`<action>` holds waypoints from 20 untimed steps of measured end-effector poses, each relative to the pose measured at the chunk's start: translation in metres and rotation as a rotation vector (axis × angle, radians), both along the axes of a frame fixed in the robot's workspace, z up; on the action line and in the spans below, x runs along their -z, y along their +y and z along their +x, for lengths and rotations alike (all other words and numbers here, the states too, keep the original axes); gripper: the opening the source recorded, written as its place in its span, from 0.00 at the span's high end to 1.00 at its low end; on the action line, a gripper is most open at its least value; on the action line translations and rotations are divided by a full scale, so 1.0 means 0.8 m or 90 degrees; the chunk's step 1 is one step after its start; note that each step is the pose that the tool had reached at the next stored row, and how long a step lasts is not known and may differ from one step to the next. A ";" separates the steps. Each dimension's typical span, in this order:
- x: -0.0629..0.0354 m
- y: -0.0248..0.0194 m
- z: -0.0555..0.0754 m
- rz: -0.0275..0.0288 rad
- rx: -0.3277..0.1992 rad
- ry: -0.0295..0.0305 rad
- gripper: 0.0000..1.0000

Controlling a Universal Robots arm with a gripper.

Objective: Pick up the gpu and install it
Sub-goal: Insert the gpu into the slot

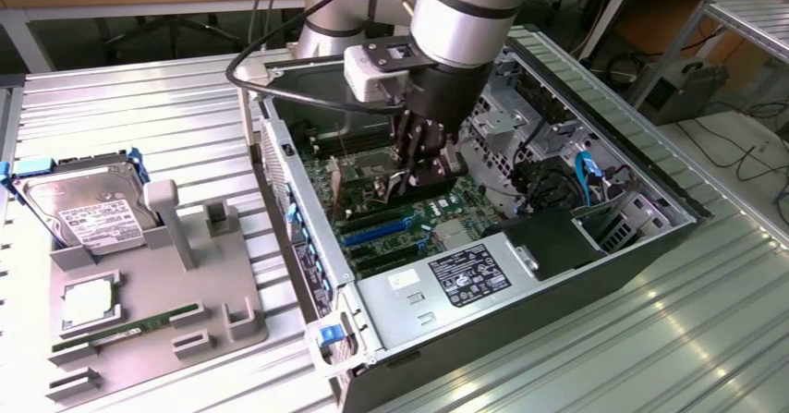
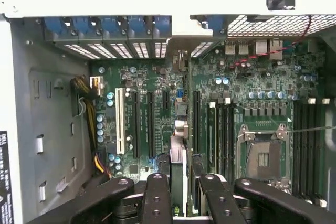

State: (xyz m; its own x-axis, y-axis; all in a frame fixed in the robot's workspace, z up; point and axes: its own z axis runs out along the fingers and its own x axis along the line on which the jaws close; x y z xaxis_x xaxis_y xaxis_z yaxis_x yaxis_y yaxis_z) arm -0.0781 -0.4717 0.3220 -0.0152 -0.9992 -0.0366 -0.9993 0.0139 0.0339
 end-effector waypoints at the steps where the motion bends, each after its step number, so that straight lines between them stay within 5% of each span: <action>1: 0.005 0.0000 -0.002 0.0000 0.000 -0.0003 0.74; 3: 0.029 0.0103 -0.011 -0.0019 0.000 -0.0040 0.74; 5: 0.053 0.0103 -0.014 -0.0027 -0.006 -0.0040 0.74; 9: 0.071 0.0119 -0.017 -0.0031 -0.012 -0.0040 0.74; 11: 0.085 0.0118 -0.017 -0.0037 -0.012 -0.0007 0.74; 14: 0.088 0.0120 -0.017 -0.0030 -0.012 0.0013 0.73; 17: 0.083 0.0119 -0.017 -0.0032 -0.012 0.0013 0.54; 20: 0.072 0.0119 -0.017 -0.0033 -0.012 0.0014 0.54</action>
